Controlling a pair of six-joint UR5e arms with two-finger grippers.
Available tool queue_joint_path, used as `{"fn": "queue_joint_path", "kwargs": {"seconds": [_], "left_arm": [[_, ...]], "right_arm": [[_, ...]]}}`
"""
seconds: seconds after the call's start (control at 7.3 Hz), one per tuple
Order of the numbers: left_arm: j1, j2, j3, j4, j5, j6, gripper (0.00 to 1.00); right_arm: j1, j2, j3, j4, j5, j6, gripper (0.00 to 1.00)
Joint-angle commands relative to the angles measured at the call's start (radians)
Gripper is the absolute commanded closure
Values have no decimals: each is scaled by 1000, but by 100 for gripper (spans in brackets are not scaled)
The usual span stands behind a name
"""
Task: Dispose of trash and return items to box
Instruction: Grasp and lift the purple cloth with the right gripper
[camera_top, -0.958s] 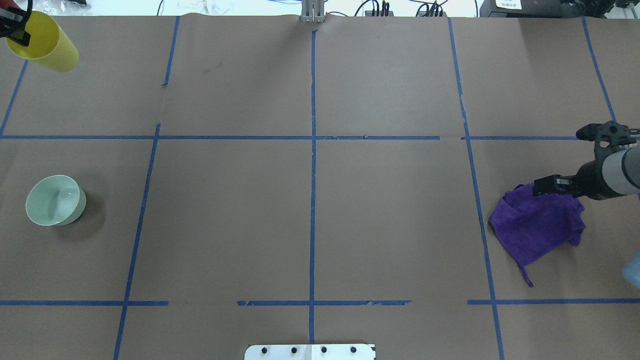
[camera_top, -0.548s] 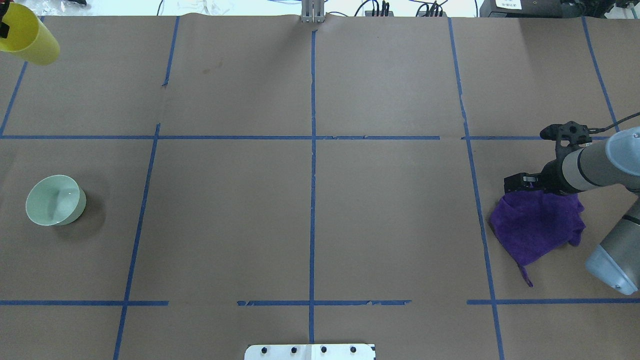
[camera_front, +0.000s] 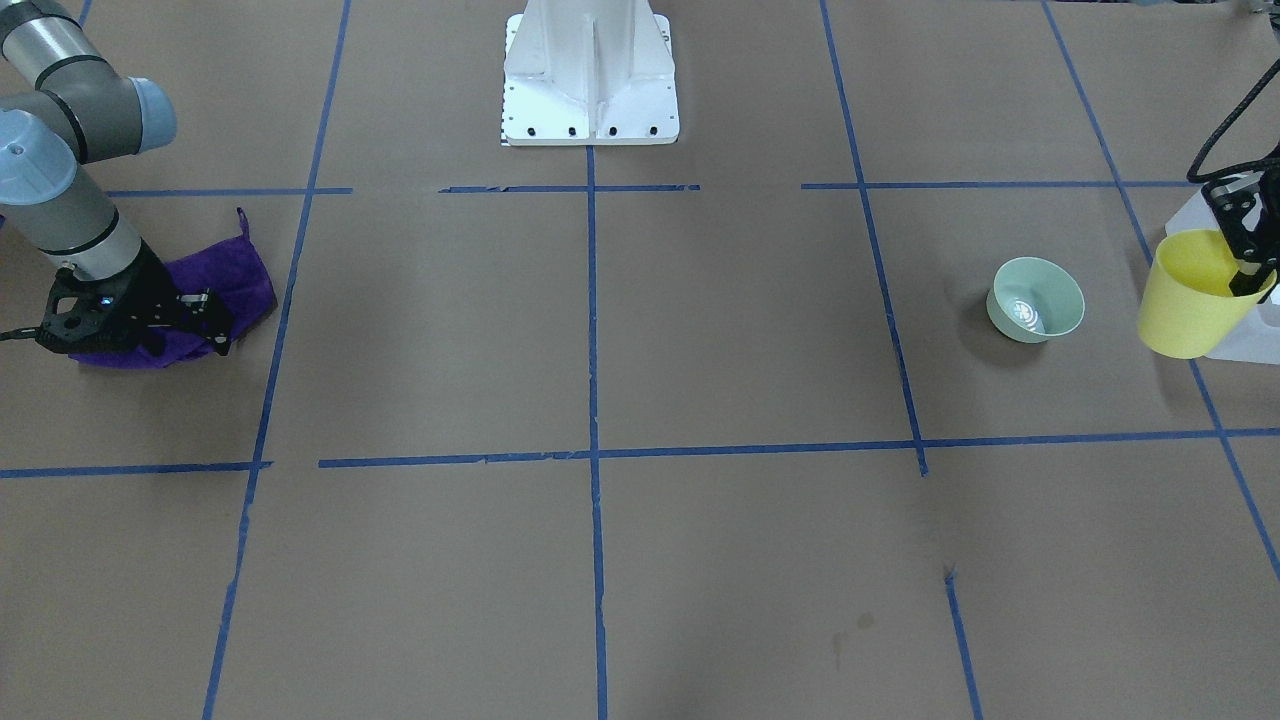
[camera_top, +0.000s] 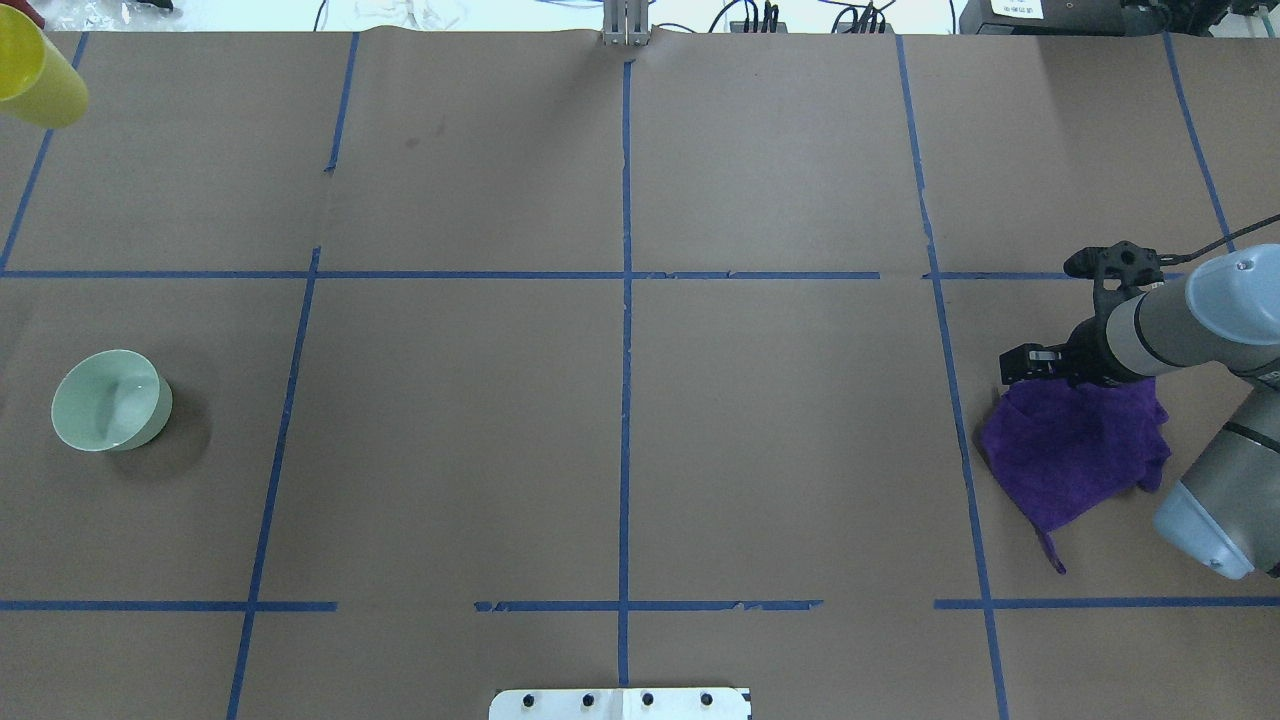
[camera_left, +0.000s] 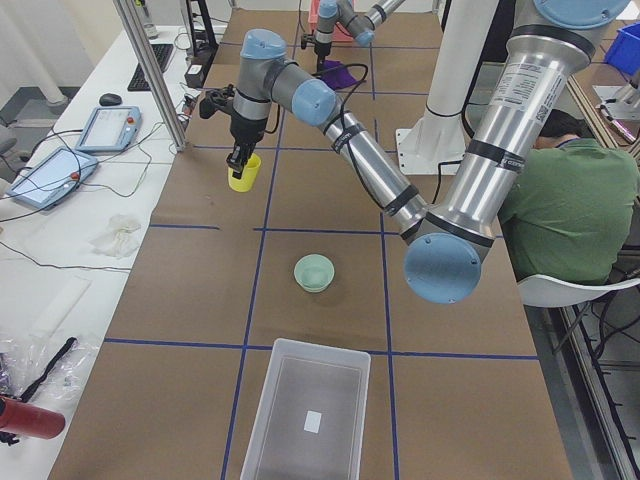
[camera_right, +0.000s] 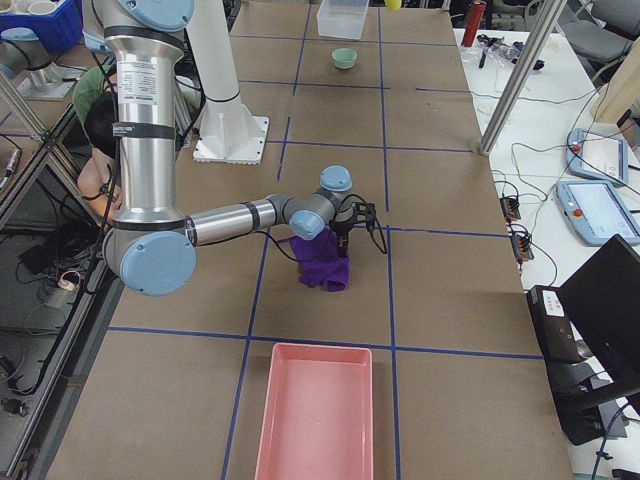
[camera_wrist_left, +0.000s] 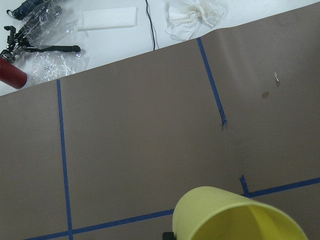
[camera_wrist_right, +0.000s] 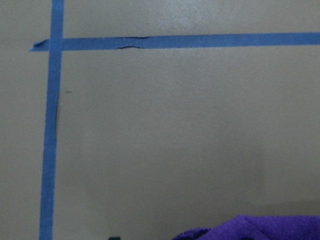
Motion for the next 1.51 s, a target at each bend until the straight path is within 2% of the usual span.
{"fn": "queue_joint_path", "kwargs": {"seconds": [0.0, 0.27, 0.55, 0.82, 0.96, 1.1, 1.23, 1.37], "left_arm": [[-20, 4, 22, 0, -1, 47, 100], [-44, 4, 40, 0, -1, 73, 100], [-116, 4, 94, 0, -1, 175, 100], [-239, 3, 185, 0, -6, 316, 100], [-293, 9, 242, 2, -48, 402, 100], [-375, 68, 311, 0, -122, 527, 100], [-402, 143, 363, -6, -134, 611, 100], [-400, 233, 362, -7, -135, 624, 100]], "right_arm": [[7, -21, 23, -4, 12, -8, 100], [9, -42, 70, -51, 38, -8, 100], [21, -39, 203, -206, 33, -8, 100], [74, 8, 358, -469, 39, -10, 100], [105, 66, 414, -581, 40, -13, 100], [134, 94, 478, -673, 41, -14, 100], [194, 117, 536, -759, 70, -63, 100], [293, 154, 549, -830, 151, -144, 100]]}}
